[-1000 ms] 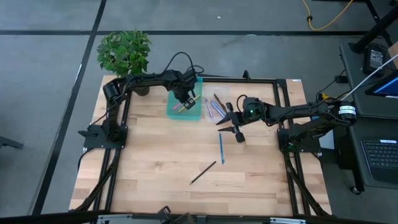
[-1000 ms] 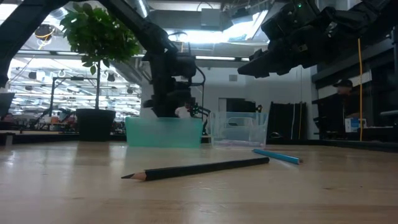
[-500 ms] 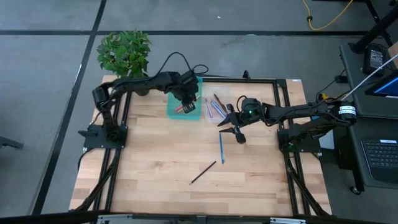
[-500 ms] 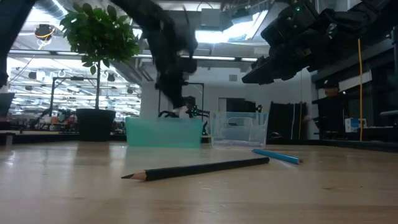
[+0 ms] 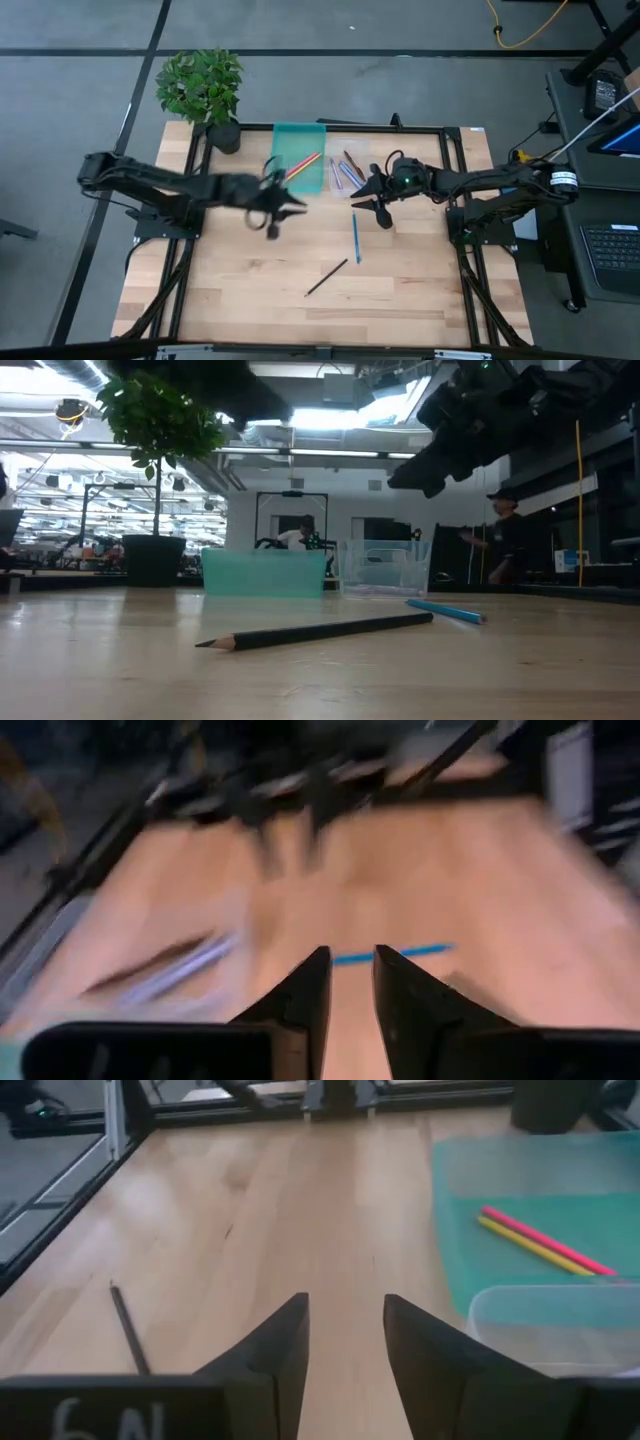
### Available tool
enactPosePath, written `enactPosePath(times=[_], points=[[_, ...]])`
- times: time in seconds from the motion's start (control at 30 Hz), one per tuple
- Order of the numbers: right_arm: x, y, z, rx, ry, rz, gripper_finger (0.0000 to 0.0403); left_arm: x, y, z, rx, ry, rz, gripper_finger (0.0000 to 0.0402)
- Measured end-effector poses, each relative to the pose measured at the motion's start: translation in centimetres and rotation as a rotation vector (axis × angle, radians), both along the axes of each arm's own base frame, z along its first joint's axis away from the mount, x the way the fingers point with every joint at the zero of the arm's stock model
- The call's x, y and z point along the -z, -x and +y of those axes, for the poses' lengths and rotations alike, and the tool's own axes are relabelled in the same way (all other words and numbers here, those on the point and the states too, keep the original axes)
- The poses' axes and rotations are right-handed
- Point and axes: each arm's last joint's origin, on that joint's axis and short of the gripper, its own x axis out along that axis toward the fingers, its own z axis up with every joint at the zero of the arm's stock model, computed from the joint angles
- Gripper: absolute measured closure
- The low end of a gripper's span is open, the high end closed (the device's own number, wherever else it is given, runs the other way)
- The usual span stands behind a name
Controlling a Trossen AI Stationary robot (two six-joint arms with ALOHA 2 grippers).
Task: Sort pens & pencils
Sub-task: Put the blue pencil into the blue bin
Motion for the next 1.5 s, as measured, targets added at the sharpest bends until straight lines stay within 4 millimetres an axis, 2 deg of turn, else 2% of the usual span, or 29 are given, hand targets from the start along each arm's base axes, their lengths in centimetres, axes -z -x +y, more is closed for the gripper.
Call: enactPosePath(times=[0.13, 0.3, 0.6, 0.73, 0.9, 1.0, 1.1, 1.3, 1.4, 1.5], points=[[-0.8, -0.1, 1.2, 0.062, 0.042, -0.022, 0.0271, 2.8, 3.2, -2.3, 0.024, -0.01, -0.151, 0.0329], [-1.3, -0.3, 3.2, 0.161, 0.043, 0.015, 0.0271, 6.2, 6.1, -3.9, 0.006, 0.031, -0.252, 0.0329], [-1.7, -0.2, 6.7, 0.424, -0.17, 0.186, 0.0271, 7.2, 7.4, -5.6, 0.069, 0.043, -0.277, 0.0329], [-0.8, -0.5, 8.5, 0.495, -0.237, 0.215, 0.0271, 7.5, 7.5, -5.9, 0.093, 0.015, -0.254, 0.0329], [1.4, -1.8, 10.6, 0.513, -0.324, 0.267, 0.0271, 7.8, 7.5, -5.9, 0.108, 0.009, -0.224, 0.0329], [2.0, -3.1, 11.9, 0.544, -0.347, 0.34, 0.0271, 7.8, 7.6, -6.1, 0.134, 0.013, -0.221, 0.0329], [1.9, -4.7, 13.1, 0.608, -0.332, 0.46, 0.0271, 8.0, 7.8, -6.5, 0.175, 0.014, -0.2, 0.0329], [1.0, -7.8, 14.2, 0.801, -0.298, 0.668, 0.0271, 8.2, 8.1, -7.2, 0.225, 0.013, -0.176, 0.0329], [0.8, -9.3, 14.7, 0.824, -0.297, 0.696, 0.0271, 8.3, 8.2, -7.4, 0.238, 0.011, -0.17, 0.0329], [0.9, -10.5, 15.0, 0.777, -0.28, 0.732, 0.0271, 8.5, 8.3, -7.4, 0.242, 0.003, -0.148, 0.0329]])
